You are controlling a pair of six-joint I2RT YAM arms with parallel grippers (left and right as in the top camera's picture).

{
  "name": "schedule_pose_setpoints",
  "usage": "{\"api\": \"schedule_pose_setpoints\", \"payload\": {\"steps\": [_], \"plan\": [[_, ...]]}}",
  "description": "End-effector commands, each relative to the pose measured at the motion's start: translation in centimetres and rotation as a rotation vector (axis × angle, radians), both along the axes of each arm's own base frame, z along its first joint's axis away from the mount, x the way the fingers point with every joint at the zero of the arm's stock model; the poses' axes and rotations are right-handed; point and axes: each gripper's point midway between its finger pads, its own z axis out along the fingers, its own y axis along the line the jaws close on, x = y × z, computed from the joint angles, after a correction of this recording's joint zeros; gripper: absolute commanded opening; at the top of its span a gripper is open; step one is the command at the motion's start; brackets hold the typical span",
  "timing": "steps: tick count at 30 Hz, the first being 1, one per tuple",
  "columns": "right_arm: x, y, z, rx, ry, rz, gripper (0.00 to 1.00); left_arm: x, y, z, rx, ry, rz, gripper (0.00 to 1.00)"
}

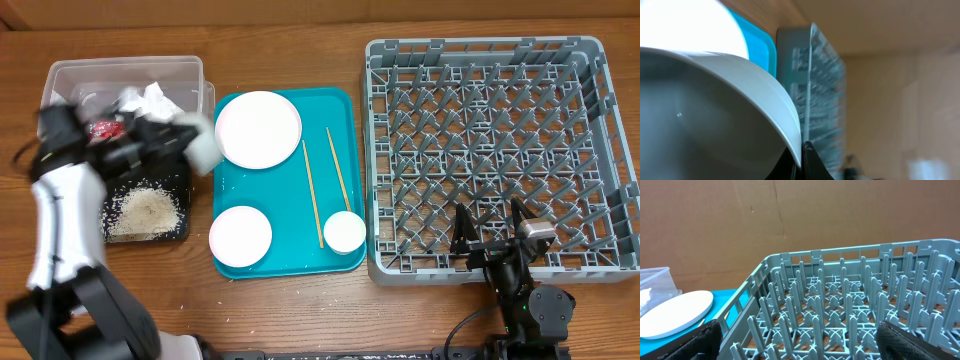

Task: Sort waste into correct bins and load items into the dishwasher
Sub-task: 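Return the emptied bowl to the teal tray with left gripper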

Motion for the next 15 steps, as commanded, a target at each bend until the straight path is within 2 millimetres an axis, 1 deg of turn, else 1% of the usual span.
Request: {"api": "schedule_pose_setpoints", "payload": {"steps": [1,4,5,6,8,11,15], "plan": [[0.0,0.2,-0.2,0.003,-0.004,0.011,1.0,1.6,-3.3,-0.4,0.435,-0.038,0.001,0.04],[0.0,0.2,-0.2,0.003,-0.004,0.011,1.0,1.4,-7.2,-2.6,0.654,-0.039,-0.076,0.04],[0.0,0.2,-0.2,0.003,-0.004,0.011,1.0,1.2,-7.9,-3.2,0.709,-0.035,-0.097,0.04],[0.0,0.2,-0.2,0.003,-0.004,0.011,1.0,0.7,-8.7,-4.3,0.787,-0.015,-0.119,0.04],[0.0,0.2,-0.2,0.003,-0.004,0.011,1.0,-0.5,-9.6,-6.1,0.924,0.033,-0.157,0.04],[0.0,0.2,-0.2,0.003,-0.004,0.011,1.0,-2.3,-10.7,-8.2,1.062,0.079,-0.241,0.04],[0.0,0.2,-0.2,0.003,-0.004,0.011,1.0,-4.2,-12.4,-10.4,1.131,0.119,-0.36,0.04]]}}
